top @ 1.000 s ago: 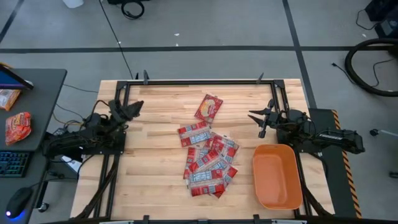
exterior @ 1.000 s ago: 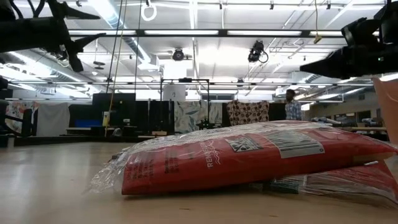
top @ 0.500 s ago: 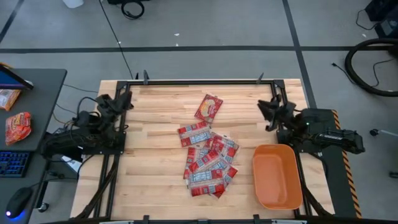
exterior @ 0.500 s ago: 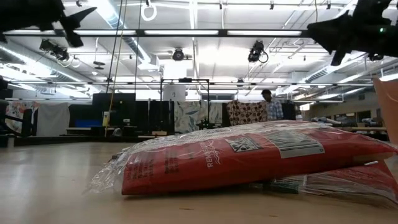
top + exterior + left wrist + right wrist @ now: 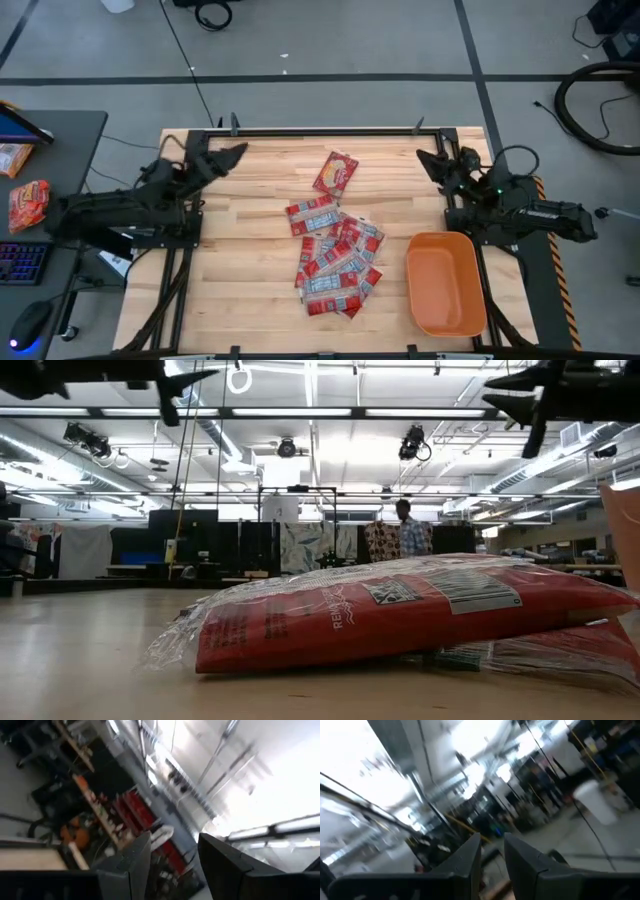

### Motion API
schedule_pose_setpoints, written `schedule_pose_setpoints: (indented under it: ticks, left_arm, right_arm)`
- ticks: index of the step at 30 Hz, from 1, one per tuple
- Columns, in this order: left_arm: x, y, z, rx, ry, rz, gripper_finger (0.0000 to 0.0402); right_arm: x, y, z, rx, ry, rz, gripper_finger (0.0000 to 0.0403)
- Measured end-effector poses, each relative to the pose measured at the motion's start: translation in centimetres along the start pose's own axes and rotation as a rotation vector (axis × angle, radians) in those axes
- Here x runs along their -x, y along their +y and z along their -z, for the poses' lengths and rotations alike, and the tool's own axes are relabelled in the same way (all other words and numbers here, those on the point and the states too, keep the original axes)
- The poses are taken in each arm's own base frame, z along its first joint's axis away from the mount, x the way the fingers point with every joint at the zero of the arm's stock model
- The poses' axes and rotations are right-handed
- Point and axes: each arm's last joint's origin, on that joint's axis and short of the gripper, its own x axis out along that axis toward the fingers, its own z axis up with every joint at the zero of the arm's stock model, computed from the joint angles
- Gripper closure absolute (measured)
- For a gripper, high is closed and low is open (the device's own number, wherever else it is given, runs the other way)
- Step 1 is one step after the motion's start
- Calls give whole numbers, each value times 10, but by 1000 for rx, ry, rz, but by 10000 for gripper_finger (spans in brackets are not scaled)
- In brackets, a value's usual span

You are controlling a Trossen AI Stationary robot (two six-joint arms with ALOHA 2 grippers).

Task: Sort popcorn bags into baskets
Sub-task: Put the red popcorn bag into the orange bin

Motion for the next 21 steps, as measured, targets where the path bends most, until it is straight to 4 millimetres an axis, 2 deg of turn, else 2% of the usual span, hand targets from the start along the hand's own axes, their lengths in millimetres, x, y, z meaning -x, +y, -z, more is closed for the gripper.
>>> schedule_pose_setpoints:
  ticks: [5, 8, 11, 17, 21]
  left_arm:
    - [-28, -2, 13, 11, 177, 25, 233]
    - [-46, -7, 17, 15, 251, 49, 233]
    - [-64, -14, 21, -25, 312, 92, 233]
    - [-93, -27, 39, -149, 463, 63, 233]
    - [-104, -30, 55, -208, 594, -21, 233]
  right_arm:
    - [-28, 13, -8, -57, 147, 96, 313]
    - [-47, 27, -21, -143, 124, 72, 313]
    - [-60, 41, -36, -144, 71, 26, 313]
    - [-72, 61, -56, -114, 38, -111, 313]
    - [-74, 66, -58, -94, 87, -203, 313]
